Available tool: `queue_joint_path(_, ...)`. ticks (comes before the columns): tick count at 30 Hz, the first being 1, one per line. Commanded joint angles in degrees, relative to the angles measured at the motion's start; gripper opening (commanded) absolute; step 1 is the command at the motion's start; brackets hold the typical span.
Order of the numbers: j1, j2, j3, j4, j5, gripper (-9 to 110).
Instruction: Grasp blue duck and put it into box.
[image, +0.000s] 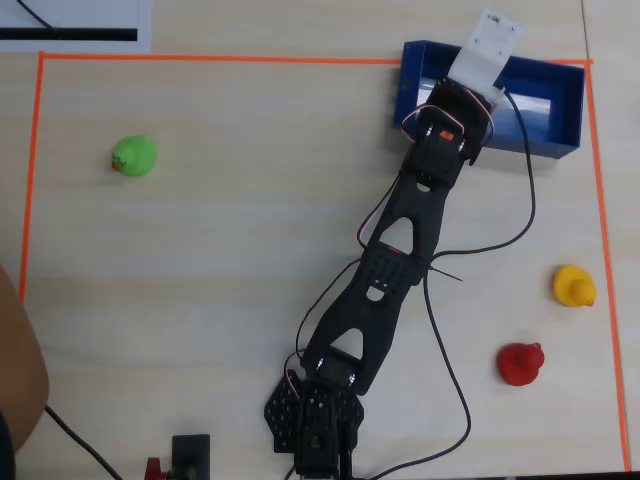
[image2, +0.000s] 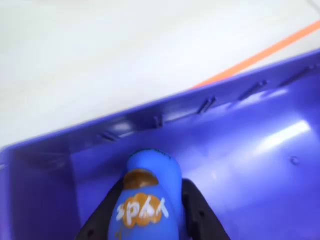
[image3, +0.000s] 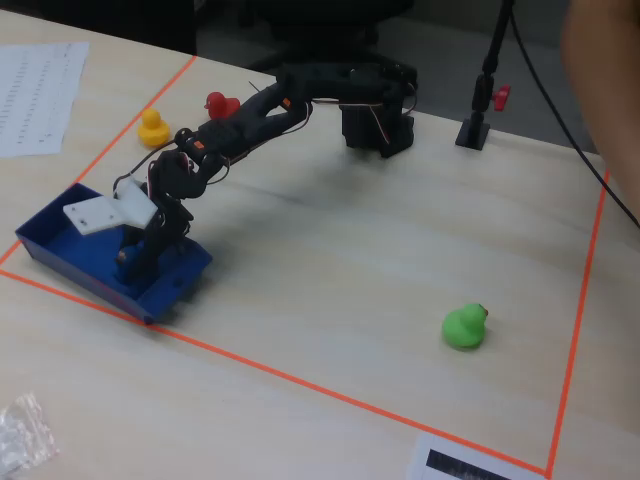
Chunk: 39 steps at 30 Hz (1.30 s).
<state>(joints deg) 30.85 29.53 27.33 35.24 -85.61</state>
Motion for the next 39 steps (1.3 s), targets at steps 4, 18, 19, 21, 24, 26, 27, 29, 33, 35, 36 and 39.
queue_joint_path(4,1.8,2.4,-5.7,3.3,-1.3,21)
queue_joint_path(18,2.0,15.8,-7.7,10.3,11.0,18)
queue_joint_path(19,1.5,19.3,-7.9,11.4,14.9,10)
queue_joint_path(21,-0.5,28.1,-6.2,15.6,20.5,0)
queue_joint_path(24,-7.1,45.0,7.4,26.7,17.4,0)
queue_joint_path(26,-13.4,57.1,24.4,30.1,13.3,0)
queue_joint_path(27,-16.6,63.4,34.4,30.1,12.4,0)
queue_joint_path(29,-22.3,75.7,55.7,29.3,8.9,0)
queue_joint_path(33,-29.4,99.5,97.1,20.3,4.7,0)
queue_joint_path(35,-31.7,110.0,110.2,22.6,3.1,0)
queue_joint_path(36,-32.7,114.6,115.0,24.7,3.1,0)
queue_joint_path(39,-34.2,127.1,126.4,28.9,3.1,0)
